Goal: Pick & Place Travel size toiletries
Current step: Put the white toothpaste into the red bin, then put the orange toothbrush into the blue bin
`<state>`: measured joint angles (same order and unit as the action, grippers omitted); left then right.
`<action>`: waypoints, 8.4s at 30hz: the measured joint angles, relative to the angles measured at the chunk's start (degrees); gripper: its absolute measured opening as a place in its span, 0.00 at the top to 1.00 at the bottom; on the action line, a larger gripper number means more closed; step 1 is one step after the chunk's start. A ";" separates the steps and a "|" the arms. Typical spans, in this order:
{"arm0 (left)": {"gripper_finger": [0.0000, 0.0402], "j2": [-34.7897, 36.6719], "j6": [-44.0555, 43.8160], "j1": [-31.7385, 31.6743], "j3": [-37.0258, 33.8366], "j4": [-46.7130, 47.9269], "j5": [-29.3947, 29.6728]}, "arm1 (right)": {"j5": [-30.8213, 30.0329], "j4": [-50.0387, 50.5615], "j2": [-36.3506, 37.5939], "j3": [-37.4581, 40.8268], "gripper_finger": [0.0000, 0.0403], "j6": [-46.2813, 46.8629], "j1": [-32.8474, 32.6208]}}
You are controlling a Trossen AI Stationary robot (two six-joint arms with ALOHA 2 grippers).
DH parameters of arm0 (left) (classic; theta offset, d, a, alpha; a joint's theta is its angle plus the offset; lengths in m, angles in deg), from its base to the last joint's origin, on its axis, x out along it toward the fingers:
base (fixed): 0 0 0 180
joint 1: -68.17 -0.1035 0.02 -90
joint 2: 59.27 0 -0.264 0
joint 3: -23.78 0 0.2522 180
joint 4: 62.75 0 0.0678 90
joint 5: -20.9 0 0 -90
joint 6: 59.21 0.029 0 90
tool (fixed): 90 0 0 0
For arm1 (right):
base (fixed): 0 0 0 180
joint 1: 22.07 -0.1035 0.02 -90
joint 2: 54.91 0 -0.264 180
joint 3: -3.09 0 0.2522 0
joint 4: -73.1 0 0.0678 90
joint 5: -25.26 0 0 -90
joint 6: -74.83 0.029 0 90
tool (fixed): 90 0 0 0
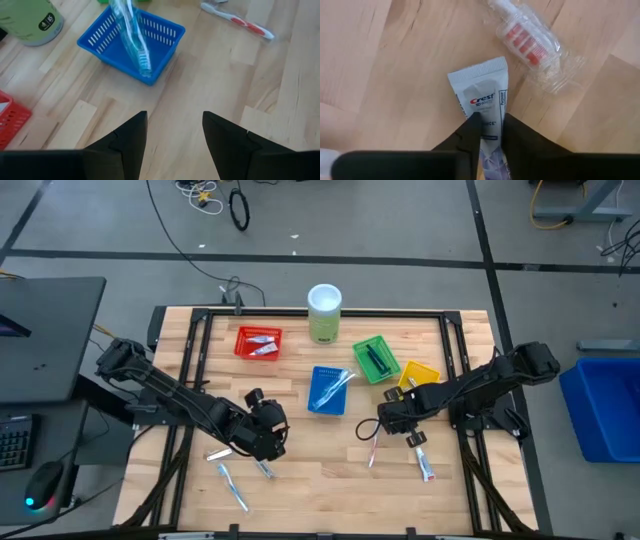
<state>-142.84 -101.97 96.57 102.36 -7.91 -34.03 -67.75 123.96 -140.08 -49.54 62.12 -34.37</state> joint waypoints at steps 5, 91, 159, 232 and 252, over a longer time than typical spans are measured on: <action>0.50 0.00 -0.32 0.00 0.00 -1.30 0.53 | 0.18 -0.47 1.40 -1.51 0.86 1.78 0.00; 0.99 -2.40 -6.54 -13.99 -1.20 -18.19 -2.38 | -19.43 -56.82 -4.58 -10.19 0.62 6.91 0.65; 0.69 17.78 17.99 -70.01 -32.27 -23.81 -32.50 | -12.93 -36.71 -1.79 -10.19 0.45 18.57 1.05; 0.69 -6.32 26.54 -12.00 -28.33 -85.17 -14.98 | -0.22 -20.38 0.22 -0.95 0.50 -4.70 -8.92; 0.69 -6.32 25.66 -12.00 -28.28 -85.44 -13.47 | 2.41 -29.90 -4.35 4.30 0.88 -7.78 -4.90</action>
<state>-149.15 -76.31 84.57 74.07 -93.35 -47.50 -65.34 94.06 -144.43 -45.24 54.35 -39.27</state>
